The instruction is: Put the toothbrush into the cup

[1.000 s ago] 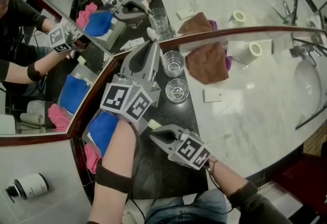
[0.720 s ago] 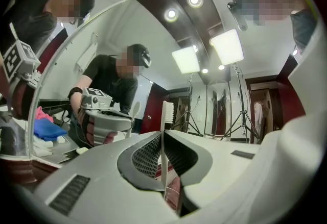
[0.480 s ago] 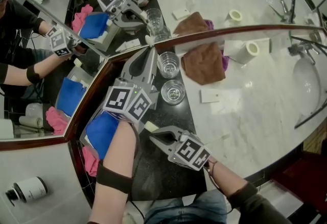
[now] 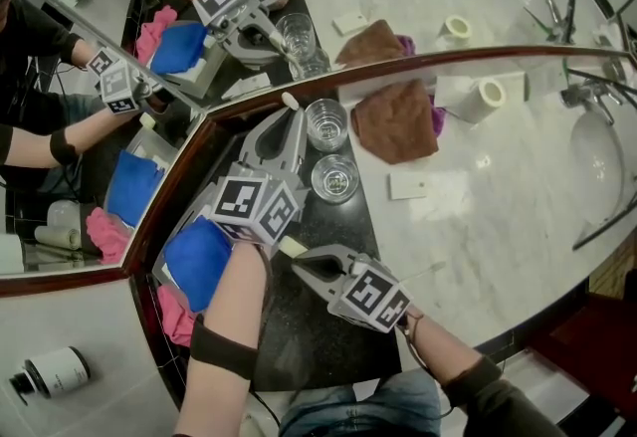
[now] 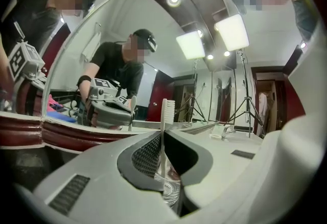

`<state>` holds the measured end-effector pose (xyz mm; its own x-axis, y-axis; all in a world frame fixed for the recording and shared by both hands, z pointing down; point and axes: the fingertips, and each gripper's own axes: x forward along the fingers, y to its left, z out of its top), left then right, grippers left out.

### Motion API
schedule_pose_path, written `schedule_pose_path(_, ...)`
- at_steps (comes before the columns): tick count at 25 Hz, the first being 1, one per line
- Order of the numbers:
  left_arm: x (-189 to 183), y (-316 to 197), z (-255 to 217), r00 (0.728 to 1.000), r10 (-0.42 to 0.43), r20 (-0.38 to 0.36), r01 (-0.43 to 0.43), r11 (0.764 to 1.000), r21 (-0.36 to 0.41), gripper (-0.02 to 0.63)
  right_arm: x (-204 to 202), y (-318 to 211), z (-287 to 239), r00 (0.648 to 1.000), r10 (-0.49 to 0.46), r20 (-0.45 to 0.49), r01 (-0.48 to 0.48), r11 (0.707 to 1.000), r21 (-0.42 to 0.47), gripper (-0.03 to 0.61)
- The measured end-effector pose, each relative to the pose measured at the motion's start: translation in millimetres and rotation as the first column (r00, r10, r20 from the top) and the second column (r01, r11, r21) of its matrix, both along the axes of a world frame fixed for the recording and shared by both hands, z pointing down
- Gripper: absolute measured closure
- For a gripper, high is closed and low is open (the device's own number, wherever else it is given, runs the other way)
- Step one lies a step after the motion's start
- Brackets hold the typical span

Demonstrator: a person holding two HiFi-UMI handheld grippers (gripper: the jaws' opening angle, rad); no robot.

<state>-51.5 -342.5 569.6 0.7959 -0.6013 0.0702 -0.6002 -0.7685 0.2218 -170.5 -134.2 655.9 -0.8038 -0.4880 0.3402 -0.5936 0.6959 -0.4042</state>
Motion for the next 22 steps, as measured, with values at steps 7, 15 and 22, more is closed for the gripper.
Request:
schedule_pose_path(7, -6.5, -3.7, 3.9, 0.999, -0.026, 0.018, 0.027, 1.000, -0.013, 0.581, 1.5, 1.5, 0.5, 1.000, 0.000, 0.001, 0.000, 1.000, -0.007, 0.558)
schedule_pose_path(15, -14.0, 5.8, 25.4, 0.993, -0.015, 0.114, 0.023, 0.998, -0.066, 0.468, -0.7, 0.5, -8.0, 1.000, -0.002, -0.002, 0.002, 1.000, -0.002, 0.558)
schedule_pose_path(22, -35.5, 18.3, 30.3, 0.989, -0.051, 0.140, 0.069, 0.990, -0.123, 0.468, 0.8, 13.2, -13.3, 0.999, 0.012, -0.033, -0.013, 1.000, -0.018, 0.558)
